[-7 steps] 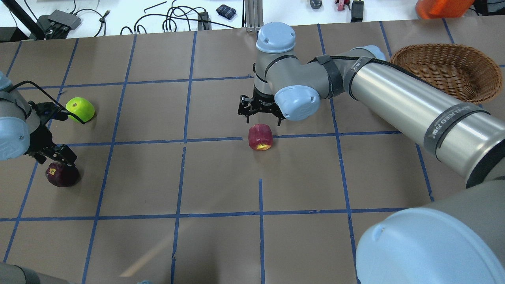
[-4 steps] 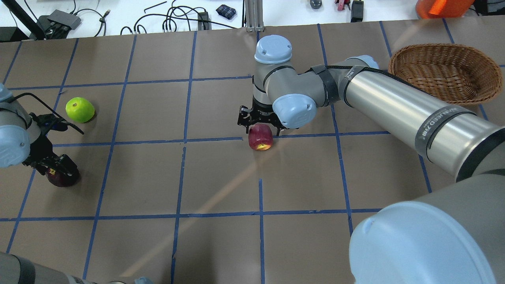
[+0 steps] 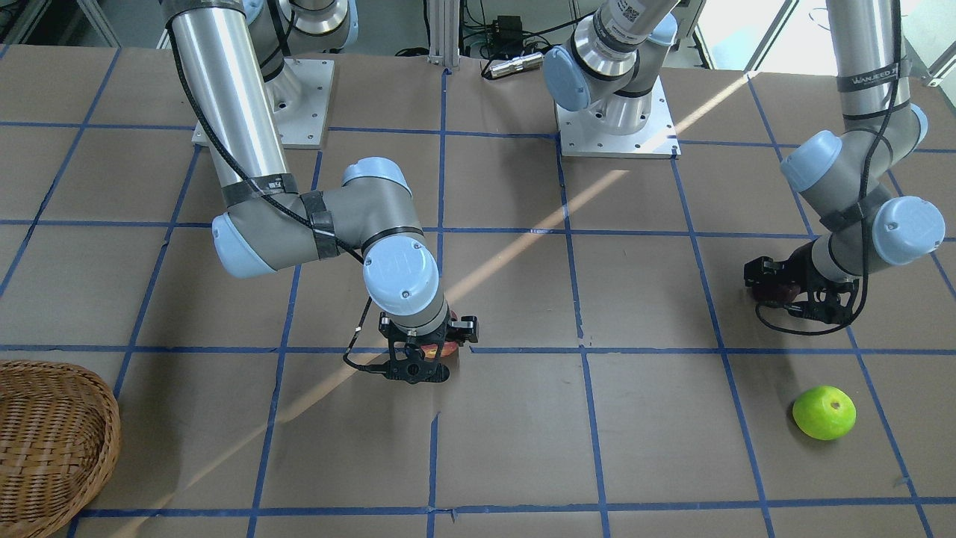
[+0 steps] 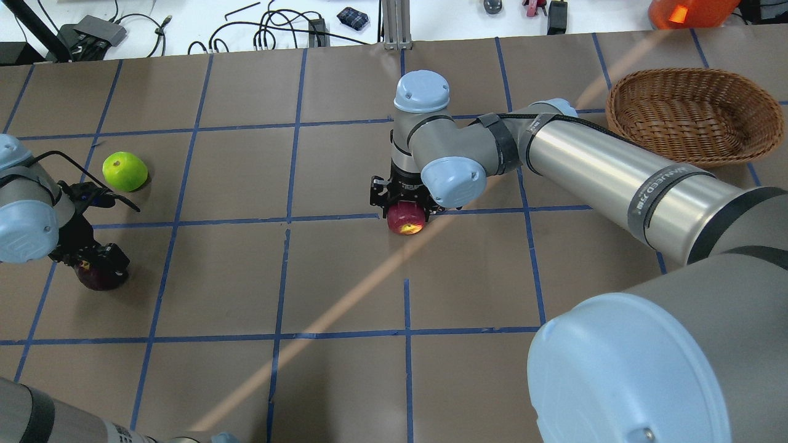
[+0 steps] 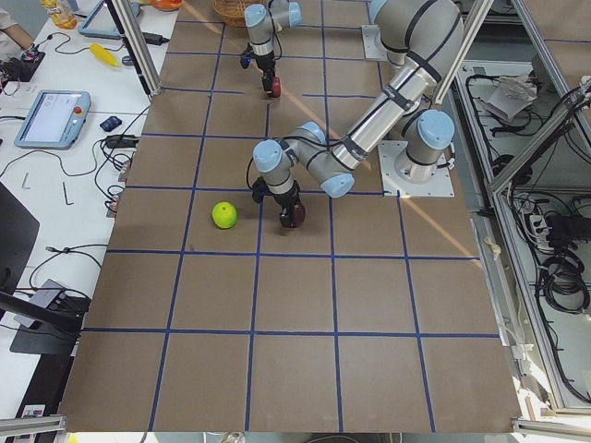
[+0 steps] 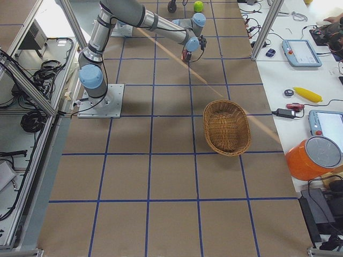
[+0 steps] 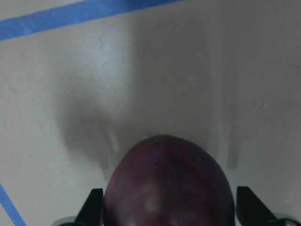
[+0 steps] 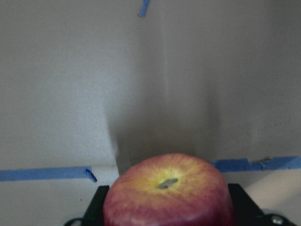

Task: Put all apples into basket
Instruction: 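Grasp the red apple with right gripper while left grasps purple apple, then drop red apple in basket with right while left sets purple apple centrally, then grasp the green apple with left gripper while right grasps purple apple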

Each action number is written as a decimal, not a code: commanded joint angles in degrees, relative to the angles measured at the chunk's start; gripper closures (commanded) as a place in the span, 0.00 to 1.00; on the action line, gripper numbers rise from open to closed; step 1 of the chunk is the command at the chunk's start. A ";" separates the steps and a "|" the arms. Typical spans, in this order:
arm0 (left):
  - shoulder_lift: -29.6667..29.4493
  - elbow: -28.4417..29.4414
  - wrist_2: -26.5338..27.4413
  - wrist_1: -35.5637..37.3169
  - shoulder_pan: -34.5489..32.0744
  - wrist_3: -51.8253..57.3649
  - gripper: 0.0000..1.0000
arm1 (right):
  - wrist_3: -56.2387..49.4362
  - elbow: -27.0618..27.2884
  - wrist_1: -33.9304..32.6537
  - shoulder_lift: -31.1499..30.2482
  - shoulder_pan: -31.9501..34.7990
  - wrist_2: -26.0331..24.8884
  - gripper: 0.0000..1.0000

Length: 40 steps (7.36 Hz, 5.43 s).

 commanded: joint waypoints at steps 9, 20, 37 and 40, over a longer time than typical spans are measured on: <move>3.82 12.10 -16.46 -1.53 -49.08 -59.11 0.77 | -44.84 -6.06 1.66 -7.71 -44.87 -17.64 1.00; 3.15 21.55 -15.42 -15.26 -44.16 -52.06 0.00 | -51.72 -14.60 -7.16 6.47 -49.55 -19.61 0.00; -19.15 31.70 -10.23 -3.49 -6.59 1.87 0.00 | 12.88 0.34 2.77 -6.11 -1.57 1.13 0.00; -17.76 31.70 -9.97 -4.71 -8.16 1.44 0.61 | 12.79 0.25 2.77 -3.38 0.45 1.13 0.00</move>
